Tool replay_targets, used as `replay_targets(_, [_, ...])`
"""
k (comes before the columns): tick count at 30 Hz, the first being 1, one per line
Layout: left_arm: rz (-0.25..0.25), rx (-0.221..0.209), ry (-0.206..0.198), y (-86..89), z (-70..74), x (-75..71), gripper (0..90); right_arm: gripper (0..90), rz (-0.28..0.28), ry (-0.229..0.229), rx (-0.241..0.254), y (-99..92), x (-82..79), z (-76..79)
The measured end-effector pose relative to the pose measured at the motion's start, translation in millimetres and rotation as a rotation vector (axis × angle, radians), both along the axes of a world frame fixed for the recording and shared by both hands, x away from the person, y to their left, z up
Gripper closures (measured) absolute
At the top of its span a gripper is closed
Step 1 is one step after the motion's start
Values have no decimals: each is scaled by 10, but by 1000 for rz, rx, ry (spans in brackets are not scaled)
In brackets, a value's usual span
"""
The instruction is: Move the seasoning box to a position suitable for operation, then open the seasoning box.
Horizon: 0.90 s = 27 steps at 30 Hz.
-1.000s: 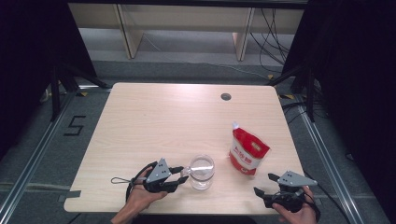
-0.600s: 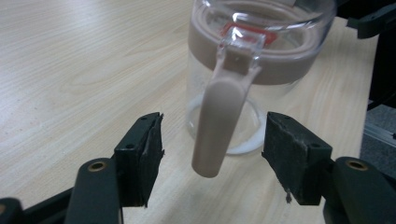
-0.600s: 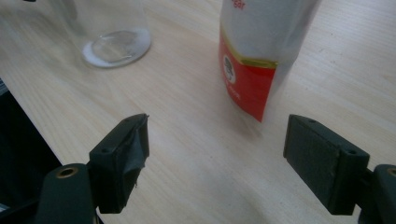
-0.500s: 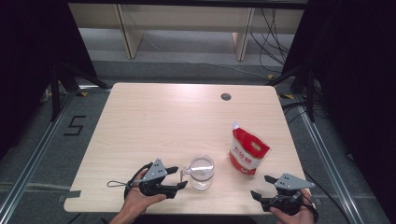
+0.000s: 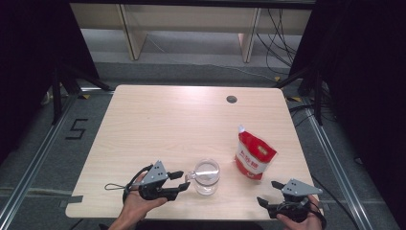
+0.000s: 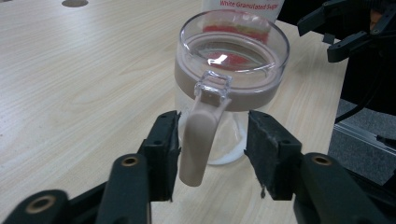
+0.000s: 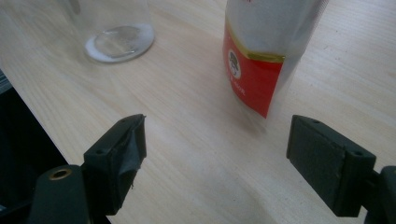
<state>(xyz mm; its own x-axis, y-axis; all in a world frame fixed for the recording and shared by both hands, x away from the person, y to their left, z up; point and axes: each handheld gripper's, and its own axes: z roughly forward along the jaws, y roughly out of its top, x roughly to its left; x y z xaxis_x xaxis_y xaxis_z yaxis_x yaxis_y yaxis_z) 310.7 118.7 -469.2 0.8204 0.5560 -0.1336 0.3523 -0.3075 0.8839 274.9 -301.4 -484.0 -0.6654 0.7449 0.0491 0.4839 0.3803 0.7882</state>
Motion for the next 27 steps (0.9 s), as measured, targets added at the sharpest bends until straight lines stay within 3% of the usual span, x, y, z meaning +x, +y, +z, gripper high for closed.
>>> replay_targets(1, [-7,3,-8,-5,7,-7,554,207,10,-19,-9,-6,11,-1])
replay_targets(5, [-7,0,-17,-7,42,-32,614,207,2,3,1,18,-4,0])
replay_targets(8, [9,-11,-21,-4,67,-36,646,207,24,-18,-15,10,17,-8])
replay_targets(11, [5,-4,-42,16,104,-24,731,208,21,-23,-15,18,9,-2])
replay_targets(15, [14,-11,-34,-18,125,-35,783,228,36,-15,-10,40,8,-6])
replay_targets(16, [10,-17,-41,-30,130,-27,815,229,30,5,15,71,-12,-5])
replay_targets(19, [15,-23,-43,-65,153,-18,840,238,32,-5,8,89,-11,3])
replay_targets(21, [10,-25,-48,-82,162,-4,845,239,24,17,13,107,-29,13])
replay_targets(22, [17,-31,-45,-95,166,1,848,242,47,-16,2,101,-6,16])
replay_targets(27, [20,-33,-62,-113,212,25,854,253,64,-21,1,165,-32,26])
